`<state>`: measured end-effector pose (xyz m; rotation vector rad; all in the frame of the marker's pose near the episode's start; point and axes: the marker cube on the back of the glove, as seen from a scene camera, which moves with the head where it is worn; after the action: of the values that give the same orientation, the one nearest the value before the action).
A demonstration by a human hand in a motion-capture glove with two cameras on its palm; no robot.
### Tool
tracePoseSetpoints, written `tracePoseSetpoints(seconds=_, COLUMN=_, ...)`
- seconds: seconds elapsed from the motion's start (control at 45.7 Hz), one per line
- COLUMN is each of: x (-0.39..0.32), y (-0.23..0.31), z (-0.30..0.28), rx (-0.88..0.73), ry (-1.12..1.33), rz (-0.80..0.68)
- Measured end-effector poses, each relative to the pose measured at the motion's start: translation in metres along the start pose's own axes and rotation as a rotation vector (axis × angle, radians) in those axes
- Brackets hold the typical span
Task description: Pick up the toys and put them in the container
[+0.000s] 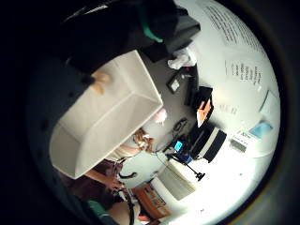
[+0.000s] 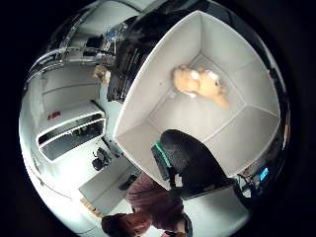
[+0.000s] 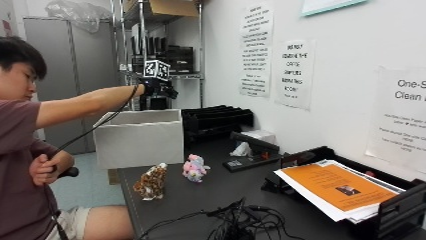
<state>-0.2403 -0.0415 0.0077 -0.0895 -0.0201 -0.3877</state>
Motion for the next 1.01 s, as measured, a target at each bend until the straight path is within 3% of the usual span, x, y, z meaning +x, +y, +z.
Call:
tracePoseSetpoints(seconds=0.372, x=0.075, y=0.058, z=-0.029, rx=-0.024, ry=0.072, rz=0.175)
tracePoseSetpoints(seconds=0.547, x=0.155, y=0.122, z=-0.03, rx=0.012, ry=0.053, rz=0.303)
tracePoseSetpoints(seconds=0.766, x=0.215, y=0.171, z=-0.009, rx=0.0, ry=0.057, rz=0.427)
tracePoseSetpoints(seconds=1.007, x=0.24, y=0.201, z=0.039, rx=-0.036, ry=0.03, rz=0.4)
